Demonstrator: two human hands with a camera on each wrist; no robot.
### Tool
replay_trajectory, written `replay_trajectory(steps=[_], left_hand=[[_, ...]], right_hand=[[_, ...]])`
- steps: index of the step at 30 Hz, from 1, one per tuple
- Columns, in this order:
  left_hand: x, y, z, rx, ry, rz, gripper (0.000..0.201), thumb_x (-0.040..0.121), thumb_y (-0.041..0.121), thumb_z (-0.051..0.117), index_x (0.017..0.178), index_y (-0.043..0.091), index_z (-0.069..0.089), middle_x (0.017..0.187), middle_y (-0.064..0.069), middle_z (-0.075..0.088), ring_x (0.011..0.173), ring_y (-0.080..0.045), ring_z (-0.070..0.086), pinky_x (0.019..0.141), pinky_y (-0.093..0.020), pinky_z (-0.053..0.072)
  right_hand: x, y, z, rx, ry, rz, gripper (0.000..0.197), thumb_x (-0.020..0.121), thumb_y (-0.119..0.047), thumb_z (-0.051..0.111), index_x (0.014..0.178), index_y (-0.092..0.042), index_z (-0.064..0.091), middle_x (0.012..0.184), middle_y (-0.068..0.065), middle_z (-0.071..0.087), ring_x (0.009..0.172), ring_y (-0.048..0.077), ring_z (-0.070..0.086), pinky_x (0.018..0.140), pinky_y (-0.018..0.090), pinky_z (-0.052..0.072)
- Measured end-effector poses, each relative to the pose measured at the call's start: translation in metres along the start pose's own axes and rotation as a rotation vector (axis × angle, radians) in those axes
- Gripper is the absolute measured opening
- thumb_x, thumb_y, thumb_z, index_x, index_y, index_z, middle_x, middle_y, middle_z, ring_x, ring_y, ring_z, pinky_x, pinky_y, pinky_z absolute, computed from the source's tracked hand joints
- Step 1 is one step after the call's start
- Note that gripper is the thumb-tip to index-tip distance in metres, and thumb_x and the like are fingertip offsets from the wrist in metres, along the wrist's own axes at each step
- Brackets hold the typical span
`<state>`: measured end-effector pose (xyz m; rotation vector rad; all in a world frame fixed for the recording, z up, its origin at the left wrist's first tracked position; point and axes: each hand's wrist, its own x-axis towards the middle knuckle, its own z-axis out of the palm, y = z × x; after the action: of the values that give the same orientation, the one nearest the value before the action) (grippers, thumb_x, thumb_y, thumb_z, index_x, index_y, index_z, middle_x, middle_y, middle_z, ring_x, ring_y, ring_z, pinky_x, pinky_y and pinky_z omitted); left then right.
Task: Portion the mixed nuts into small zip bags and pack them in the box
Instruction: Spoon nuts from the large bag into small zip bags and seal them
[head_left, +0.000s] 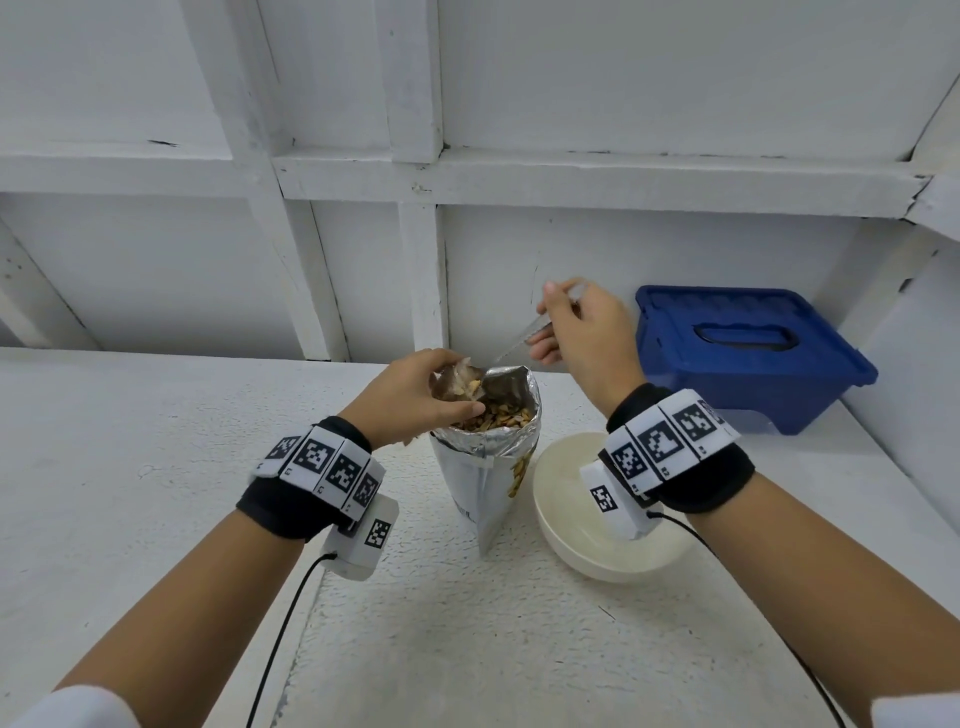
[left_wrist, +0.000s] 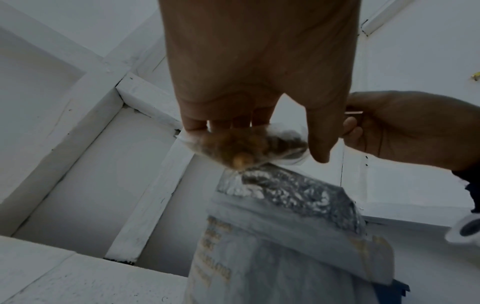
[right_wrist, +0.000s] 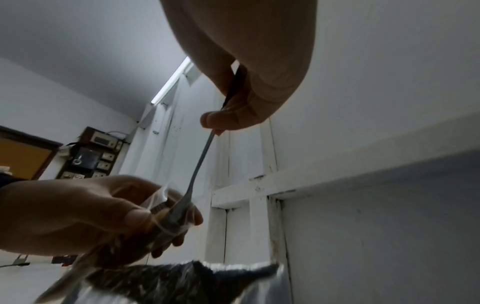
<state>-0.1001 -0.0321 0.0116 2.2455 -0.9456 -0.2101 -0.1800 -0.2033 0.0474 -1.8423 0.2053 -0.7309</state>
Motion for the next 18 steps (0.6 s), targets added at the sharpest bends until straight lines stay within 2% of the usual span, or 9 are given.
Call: replay_trajectory(steps=[3,5,8,10,11,13,15,17,18], left_hand=[[-0.001,-0.001,0.003,-0.046,0.073,0.012,0.057,0.078,0.037,0.071,0.127,0.016,0.050,0.105,0.004,0.059,0.092,-0.010,0.056,0.067,-0.013,0.044],[-0.003,-0.005,0.003,-0.091,0.133,0.006,0.052,0.079,0.034,0.070,0.124,0.016,0.051,0.098,0.009,0.059,0.086,-0.002,0.053,0.065,-0.007,0.038],[-0.008,-0.012,0.001,-0.169,0.196,-0.002,0.045,0.081,0.031,0.069,0.120,0.015,0.054,0.089,0.018,0.057,0.084,0.005,0.052,0.067,-0.007,0.039],[-0.011,-0.018,-0.001,-0.195,0.206,-0.017,0.042,0.082,0.030,0.067,0.119,0.015,0.055,0.081,0.018,0.058,0.076,0.003,0.055,0.071,-0.009,0.042],[-0.013,-0.020,-0.002,-0.206,0.205,-0.027,0.041,0.083,0.030,0.067,0.119,0.014,0.055,0.073,0.017,0.057,0.068,0.001,0.055,0.073,-0.014,0.045],[-0.014,-0.024,-0.003,-0.229,0.194,-0.052,0.040,0.083,0.029,0.067,0.118,0.013,0.056,0.063,0.015,0.057,0.054,0.000,0.055,0.066,-0.023,0.047],[-0.014,-0.026,-0.002,-0.259,0.164,-0.064,0.037,0.084,0.027,0.067,0.116,0.013,0.055,0.061,0.013,0.058,0.047,0.001,0.055,0.057,-0.021,0.043],[-0.014,-0.027,-0.001,-0.266,0.136,-0.064,0.034,0.084,0.027,0.067,0.114,0.015,0.055,0.068,0.012,0.059,0.052,0.000,0.056,0.057,-0.020,0.042],[-0.013,-0.026,0.000,-0.263,0.130,-0.061,0.032,0.083,0.028,0.067,0.112,0.017,0.056,0.071,0.011,0.060,0.056,0.000,0.056,0.058,-0.020,0.043]], right_hand=[[0.000,-0.014,0.002,-0.048,-0.037,-0.173,0.021,0.096,-0.022,0.047,0.080,-0.011,0.054,0.063,0.007,0.061,0.049,0.006,0.059,0.049,0.013,0.048],[0.001,-0.021,-0.001,-0.046,-0.022,-0.242,0.020,0.096,-0.020,0.048,0.083,-0.007,0.055,0.064,0.007,0.062,0.050,0.008,0.060,0.050,0.014,0.049],[0.004,-0.027,-0.014,-0.029,0.038,-0.280,0.018,0.096,-0.019,0.046,0.079,-0.019,0.052,0.064,-0.001,0.059,0.050,0.004,0.059,0.049,0.013,0.048],[0.004,-0.023,-0.023,-0.034,0.066,-0.268,0.019,0.097,-0.020,0.044,0.079,-0.024,0.049,0.065,-0.003,0.058,0.050,0.001,0.058,0.049,0.012,0.048],[0.003,-0.018,-0.026,-0.051,0.063,-0.255,0.018,0.097,-0.021,0.044,0.079,-0.024,0.049,0.065,-0.003,0.058,0.050,0.000,0.058,0.050,0.012,0.049],[-0.002,-0.005,-0.025,-0.125,0.018,-0.230,0.018,0.096,-0.022,0.045,0.080,-0.020,0.051,0.066,0.000,0.058,0.050,0.000,0.058,0.050,0.016,0.051],[-0.010,0.012,-0.019,-0.255,-0.040,-0.265,0.020,0.096,-0.022,0.046,0.084,-0.011,0.056,0.064,0.005,0.059,0.053,0.005,0.060,0.051,0.024,0.053],[-0.019,0.028,-0.010,-0.366,-0.084,-0.365,0.024,0.096,-0.022,0.046,0.087,-0.004,0.059,0.061,0.010,0.059,0.053,0.018,0.061,0.051,0.032,0.051],[-0.022,0.033,-0.006,-0.406,-0.102,-0.416,0.028,0.096,-0.025,0.046,0.088,-0.003,0.060,0.059,0.008,0.059,0.051,0.020,0.059,0.050,0.029,0.048]])
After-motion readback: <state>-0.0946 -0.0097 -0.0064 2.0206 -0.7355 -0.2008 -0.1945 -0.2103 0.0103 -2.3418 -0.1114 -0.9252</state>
